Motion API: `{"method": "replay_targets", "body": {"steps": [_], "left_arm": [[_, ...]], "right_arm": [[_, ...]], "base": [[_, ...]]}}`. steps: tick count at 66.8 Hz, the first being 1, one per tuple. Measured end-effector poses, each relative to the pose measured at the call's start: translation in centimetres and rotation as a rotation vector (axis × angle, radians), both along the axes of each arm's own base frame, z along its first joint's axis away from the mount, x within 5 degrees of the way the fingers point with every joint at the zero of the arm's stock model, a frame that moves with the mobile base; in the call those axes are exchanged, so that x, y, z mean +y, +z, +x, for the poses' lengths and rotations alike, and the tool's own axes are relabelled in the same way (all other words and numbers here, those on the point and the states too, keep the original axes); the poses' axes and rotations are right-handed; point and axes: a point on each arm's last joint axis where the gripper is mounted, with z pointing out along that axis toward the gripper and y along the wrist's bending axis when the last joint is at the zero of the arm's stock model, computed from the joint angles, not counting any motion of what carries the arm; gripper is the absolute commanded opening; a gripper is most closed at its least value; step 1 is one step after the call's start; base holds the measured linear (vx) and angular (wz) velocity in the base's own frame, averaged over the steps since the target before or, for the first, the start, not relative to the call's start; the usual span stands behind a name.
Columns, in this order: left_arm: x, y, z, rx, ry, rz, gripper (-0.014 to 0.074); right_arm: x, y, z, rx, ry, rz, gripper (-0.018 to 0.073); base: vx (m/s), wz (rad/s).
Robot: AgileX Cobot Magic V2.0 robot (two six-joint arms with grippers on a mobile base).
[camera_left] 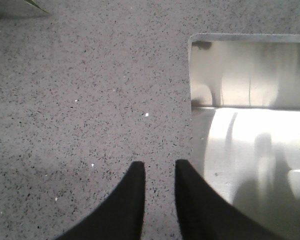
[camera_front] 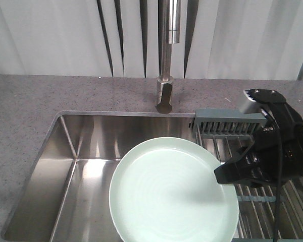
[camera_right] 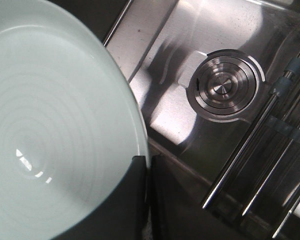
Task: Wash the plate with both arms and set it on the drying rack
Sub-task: 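Move the left gripper in toward the faucet lever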
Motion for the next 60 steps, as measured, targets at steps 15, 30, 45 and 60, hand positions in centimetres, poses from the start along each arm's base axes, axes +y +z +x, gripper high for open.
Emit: {"method": "replay_targets", "body": {"steps": [15, 30, 45, 60], "left_arm": [[-0.1, 0.5, 1.8, 0.041, -0.046, 0.031, 0.0689], [-1.3, 0.5, 4.5, 0.124, -0.206, 0.010, 0.0706], [-2.9, 0.0, 7.8, 0.107, -0.415, -0.045, 0.0643], [-4.1, -0.5, 11.1, 0.044, -0.583, -0.066, 0.0610]], "right_arm": [[0.0, 0.0, 0.0, 0.000, 0.000, 0.000, -0.0004], [0.0, 0.0, 0.0, 0.000, 0.000, 0.000, -0.0004], [0.0, 0.0, 0.0, 0.000, 0.000, 0.000, -0.0004], [0.0, 0.0, 0.0, 0.000, 0.000, 0.000, -0.0004]], "base": [[0.00, 0.00], [0.00, 0.00], [0.00, 0.00], [0.00, 0.00]]}}
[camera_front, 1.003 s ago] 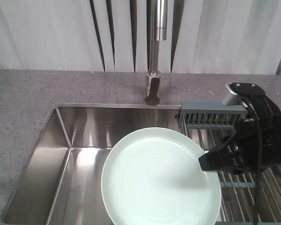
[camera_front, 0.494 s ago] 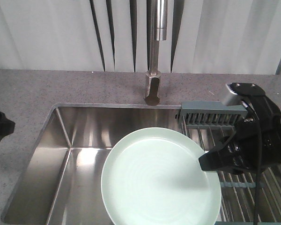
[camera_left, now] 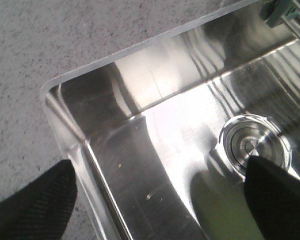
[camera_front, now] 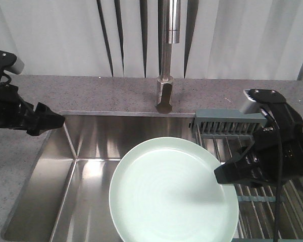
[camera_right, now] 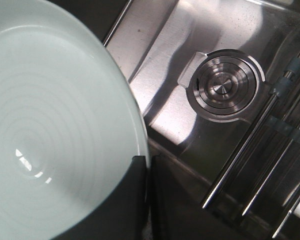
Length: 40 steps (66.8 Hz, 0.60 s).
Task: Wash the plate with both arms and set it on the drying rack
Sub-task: 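Move the left gripper in toward the faucet lever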
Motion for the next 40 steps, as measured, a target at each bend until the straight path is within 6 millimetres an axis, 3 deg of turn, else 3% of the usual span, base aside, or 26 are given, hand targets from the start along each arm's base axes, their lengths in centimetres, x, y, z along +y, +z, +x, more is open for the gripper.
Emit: {"method": "replay_targets", "body": {"steps": [40], "left_arm": [[-1.6, -1.4, 7.4, -0.097, -0.306, -0.006, 0.0609]], "right_arm": [[0.0, 0.0, 0.0, 0.000, 0.000, 0.000, -0.0004]], "base": [[0.00, 0.00]]}}
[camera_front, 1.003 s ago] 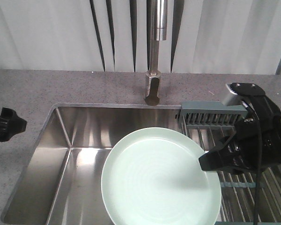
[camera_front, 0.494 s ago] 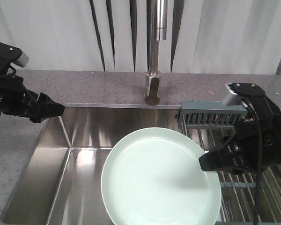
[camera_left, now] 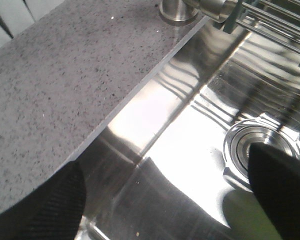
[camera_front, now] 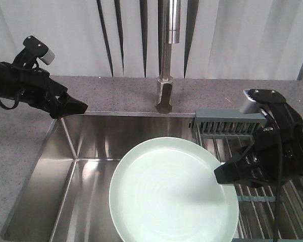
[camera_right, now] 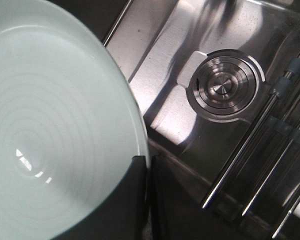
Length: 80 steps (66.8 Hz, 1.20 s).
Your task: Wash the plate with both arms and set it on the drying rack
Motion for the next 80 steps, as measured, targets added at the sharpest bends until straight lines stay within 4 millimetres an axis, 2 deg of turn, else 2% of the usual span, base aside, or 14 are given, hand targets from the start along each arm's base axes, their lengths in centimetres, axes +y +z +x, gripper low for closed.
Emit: {"method": "replay_targets", "body": {"steps": [24, 33, 80], "left_arm": [[-1.4, 0.3, 2.4, -0.109, -0.195, -0.109, 0.0608], [-2.5, 0.4, 3.2, -0.133, -0.248, -0.135, 0.0608], [-11.6, -0.8, 5.8, -0.191, -0.455, -0.149, 0.0606]], "right_arm": [[0.0, 0.0, 0.0, 0.000, 0.000, 0.000, -0.0004], [0.0, 0.0, 0.0, 0.000, 0.000, 0.000, -0.0004], [0.0, 0.0, 0.0, 0.000, 0.000, 0.000, -0.0004]], "base": [[0.00, 0.00], [0.00, 0.00], [0.00, 0.00]]}}
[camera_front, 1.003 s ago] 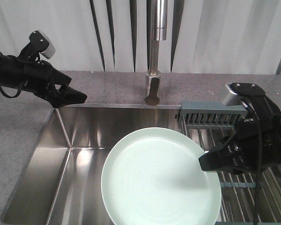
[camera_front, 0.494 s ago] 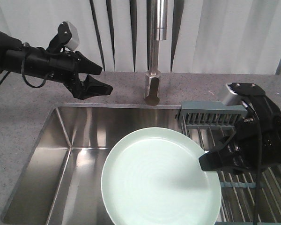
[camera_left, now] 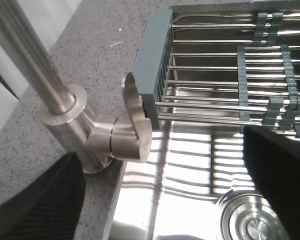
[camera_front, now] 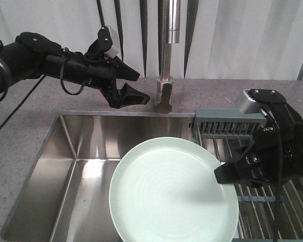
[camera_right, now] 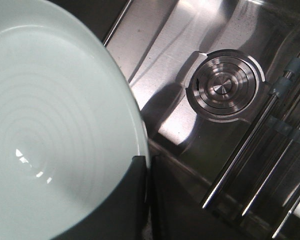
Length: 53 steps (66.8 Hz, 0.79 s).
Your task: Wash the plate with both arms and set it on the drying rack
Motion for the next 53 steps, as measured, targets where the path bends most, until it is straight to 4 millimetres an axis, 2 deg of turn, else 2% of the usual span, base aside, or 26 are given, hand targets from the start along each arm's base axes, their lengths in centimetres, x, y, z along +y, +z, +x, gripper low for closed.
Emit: {"method": "replay_targets", "body": {"steps": [30, 53], "left_arm": [[-4.5, -1.6, 1.1, -0.032, -0.044, -0.009, 0.0602], [-6.2, -2.7, 1.4, -0.039, -0.048, -0.007, 0.0590]], "right_arm": [[0.0, 0.0, 0.0, 0.000, 0.000, 0.000, -0.0004], [0.0, 0.0, 0.0, 0.000, 0.000, 0.000, -0.0004]], "base": [[0.00, 0.00], [0.00, 0.00]]}}
